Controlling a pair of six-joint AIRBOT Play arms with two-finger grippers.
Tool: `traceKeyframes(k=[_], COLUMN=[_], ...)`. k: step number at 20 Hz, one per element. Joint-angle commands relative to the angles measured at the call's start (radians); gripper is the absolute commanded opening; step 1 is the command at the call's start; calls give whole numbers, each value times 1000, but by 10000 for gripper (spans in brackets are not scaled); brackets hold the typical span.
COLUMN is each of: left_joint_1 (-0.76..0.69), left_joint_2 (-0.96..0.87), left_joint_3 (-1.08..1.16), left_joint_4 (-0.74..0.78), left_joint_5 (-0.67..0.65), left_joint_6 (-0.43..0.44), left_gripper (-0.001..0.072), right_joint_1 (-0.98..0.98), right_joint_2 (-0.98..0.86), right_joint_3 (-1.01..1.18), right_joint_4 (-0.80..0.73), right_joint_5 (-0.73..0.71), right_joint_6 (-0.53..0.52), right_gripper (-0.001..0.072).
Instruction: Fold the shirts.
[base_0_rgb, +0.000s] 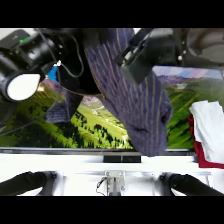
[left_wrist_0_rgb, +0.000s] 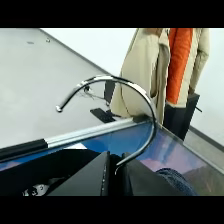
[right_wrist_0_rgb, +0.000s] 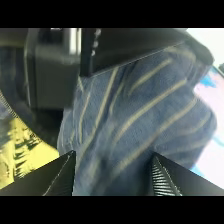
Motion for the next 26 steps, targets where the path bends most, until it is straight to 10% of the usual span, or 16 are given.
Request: traceKeyframes(k=[1,10,13,15,16,19,26], left_joint_1=[19,10,7,20,26,24,26], left_joint_2=[25,52,62,61,61,74,175], left_joint_3=[2,5,5,5,5,5,5], left_joint_4=[-3,-23,-22,-22,-22,-22,-17], left_joint_5=[17,51,17,-37,-53,-17,51], left_joint_6=[3,-2,-1,-1,-1,-1,160], left_gripper=[58,57,57,61,101,623,626], right_joint_1=[0,0,0,0,0,0,0], right_joint_2=[18,-59,-74,-64,-57,-41,0], right_joint_3=[0,-1,0,0,0,0,0], right_joint_4=[-59,49,5,2,-2,-36,-172], right_joint_5=[24,66,-43,-125,-167,-256,-306], right_joint_6=[23,48,24,-11,-13,3,108], right_gripper=[573,556,92,91,89,87,87])
